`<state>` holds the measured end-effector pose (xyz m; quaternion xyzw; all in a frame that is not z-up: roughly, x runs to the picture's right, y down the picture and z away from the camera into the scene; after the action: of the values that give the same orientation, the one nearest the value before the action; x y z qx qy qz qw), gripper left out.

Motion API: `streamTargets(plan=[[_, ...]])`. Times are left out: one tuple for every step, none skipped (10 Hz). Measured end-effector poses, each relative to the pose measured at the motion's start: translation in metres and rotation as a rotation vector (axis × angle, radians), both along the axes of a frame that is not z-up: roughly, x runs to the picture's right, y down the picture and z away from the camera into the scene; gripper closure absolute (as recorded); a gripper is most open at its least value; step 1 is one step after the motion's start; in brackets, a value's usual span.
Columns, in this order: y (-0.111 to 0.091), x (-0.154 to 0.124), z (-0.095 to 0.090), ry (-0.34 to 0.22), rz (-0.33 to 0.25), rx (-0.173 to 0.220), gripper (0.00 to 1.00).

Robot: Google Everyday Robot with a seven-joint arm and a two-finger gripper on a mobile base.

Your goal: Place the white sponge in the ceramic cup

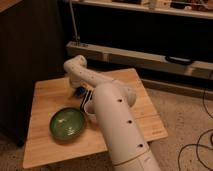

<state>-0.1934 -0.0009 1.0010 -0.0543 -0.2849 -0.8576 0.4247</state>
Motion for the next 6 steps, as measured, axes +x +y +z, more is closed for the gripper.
streamTargets(plan=[[-0.002, 0.001, 0.001, 0.006, 0.018, -0.002, 0.50], [-0.006, 0.003, 0.003, 0.007, 0.050, -0.011, 0.62], [-0.009, 0.004, 0.001, 0.001, 0.074, -0.011, 0.72], [-0.015, 0.003, -0.003, -0.020, 0.105, 0.002, 0.82], [-0.026, 0.006, -0.013, -0.073, 0.159, 0.022, 0.94], [-0.038, 0.011, -0.028, -0.146, 0.213, 0.044, 1.00]])
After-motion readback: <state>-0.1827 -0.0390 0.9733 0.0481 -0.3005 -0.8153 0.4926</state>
